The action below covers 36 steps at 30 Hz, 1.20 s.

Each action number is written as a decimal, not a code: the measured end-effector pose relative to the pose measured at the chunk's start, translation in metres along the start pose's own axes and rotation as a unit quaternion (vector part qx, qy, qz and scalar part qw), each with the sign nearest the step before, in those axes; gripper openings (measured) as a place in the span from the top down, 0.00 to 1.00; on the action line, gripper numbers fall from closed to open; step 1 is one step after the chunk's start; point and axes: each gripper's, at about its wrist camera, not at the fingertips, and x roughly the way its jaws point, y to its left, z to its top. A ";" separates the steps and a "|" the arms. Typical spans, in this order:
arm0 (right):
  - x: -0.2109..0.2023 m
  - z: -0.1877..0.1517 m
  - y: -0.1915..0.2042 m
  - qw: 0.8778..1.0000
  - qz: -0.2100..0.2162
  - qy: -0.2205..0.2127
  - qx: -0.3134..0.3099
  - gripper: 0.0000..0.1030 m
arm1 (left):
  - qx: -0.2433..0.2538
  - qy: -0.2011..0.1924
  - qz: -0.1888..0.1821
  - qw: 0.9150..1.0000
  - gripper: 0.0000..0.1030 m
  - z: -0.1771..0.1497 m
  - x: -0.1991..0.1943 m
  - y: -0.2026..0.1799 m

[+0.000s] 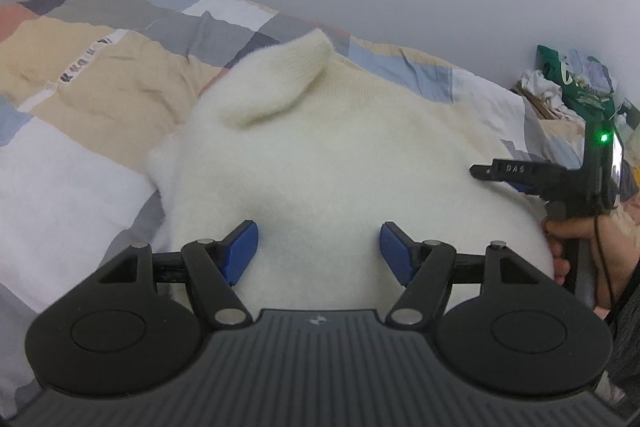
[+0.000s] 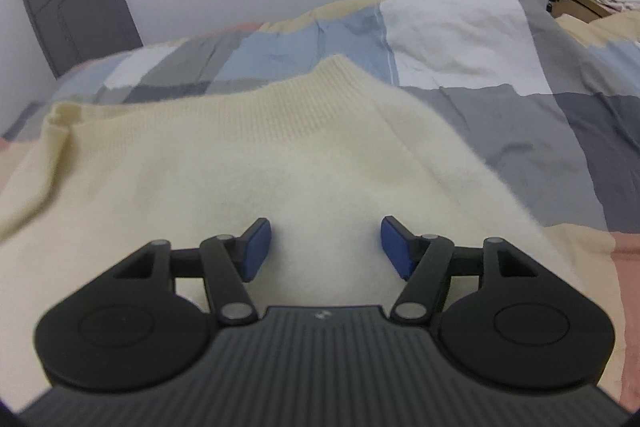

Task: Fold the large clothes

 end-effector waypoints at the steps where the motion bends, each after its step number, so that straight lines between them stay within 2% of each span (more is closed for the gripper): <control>1: 0.002 -0.002 0.001 1.000 -0.002 -0.003 -0.002 0.36 | -0.001 0.000 -0.001 1.000 0.29 0.000 0.000 0.000; 6: 0.005 -0.012 0.004 1.000 -0.014 -0.023 -0.012 0.34 | -0.003 0.002 -0.008 1.000 0.29 0.001 0.002 0.003; 11: -0.013 -0.016 0.008 1.000 -0.012 -0.024 -0.003 0.34 | -0.009 0.001 -0.013 1.000 0.29 0.003 0.002 0.005; 15: -0.041 -0.031 0.038 0.997 -0.005 -0.031 -0.065 0.33 | 0.002 0.000 -0.007 1.000 0.29 0.002 0.004 0.003; 20: -0.086 -0.048 0.069 0.992 0.051 -0.078 -0.082 0.35 | 0.007 0.000 -0.007 1.000 0.29 0.000 0.003 0.001; 22: -0.090 -0.058 0.081 0.990 0.064 -0.066 -0.110 0.36 | 0.003 0.001 -0.008 1.000 0.29 0.001 0.003 0.002; 24: -0.085 -0.069 0.090 0.989 0.058 -0.041 -0.128 0.36 | -0.002 0.004 -0.009 1.000 0.29 0.002 0.003 0.003; 32: -0.097 -0.074 0.078 0.996 0.068 -0.019 -0.057 0.36 | -0.009 0.009 -0.014 1.000 0.29 0.006 0.006 0.009; 36: -0.119 -0.077 0.072 0.995 0.096 -0.007 -0.004 0.36 | -0.015 0.010 -0.016 1.000 0.29 0.007 0.007 0.011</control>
